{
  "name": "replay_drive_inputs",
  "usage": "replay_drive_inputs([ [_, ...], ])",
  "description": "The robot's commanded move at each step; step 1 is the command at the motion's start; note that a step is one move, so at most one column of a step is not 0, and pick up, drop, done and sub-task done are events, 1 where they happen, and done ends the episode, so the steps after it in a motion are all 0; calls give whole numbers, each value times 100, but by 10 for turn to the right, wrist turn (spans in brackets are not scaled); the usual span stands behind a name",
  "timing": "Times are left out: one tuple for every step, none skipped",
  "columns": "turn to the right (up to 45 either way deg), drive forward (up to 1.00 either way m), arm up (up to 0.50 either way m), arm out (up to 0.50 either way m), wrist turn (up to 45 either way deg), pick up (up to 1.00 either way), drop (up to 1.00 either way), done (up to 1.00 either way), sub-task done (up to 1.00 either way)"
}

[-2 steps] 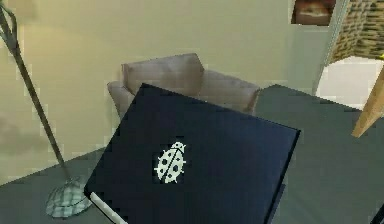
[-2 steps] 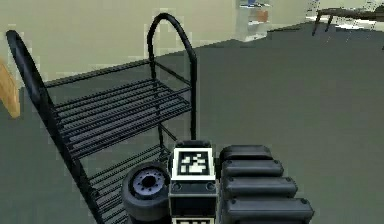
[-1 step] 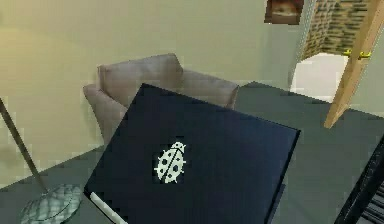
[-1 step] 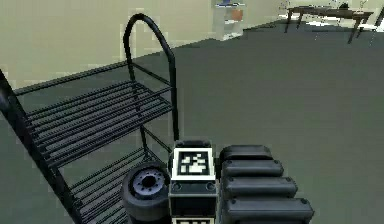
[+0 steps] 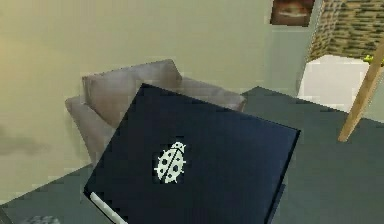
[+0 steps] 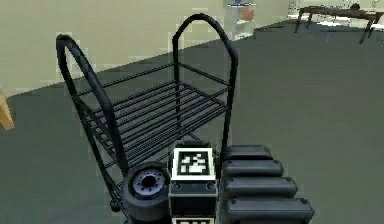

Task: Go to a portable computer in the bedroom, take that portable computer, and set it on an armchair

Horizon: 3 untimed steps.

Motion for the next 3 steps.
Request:
replay_drive_inputs([
  [60, 0, 0, 0, 0, 0, 0, 0, 0],
  [0, 50, 0, 0, 0, 0, 0, 0, 0],
  [270, 0, 0, 0, 0, 0, 0, 0, 0],
])
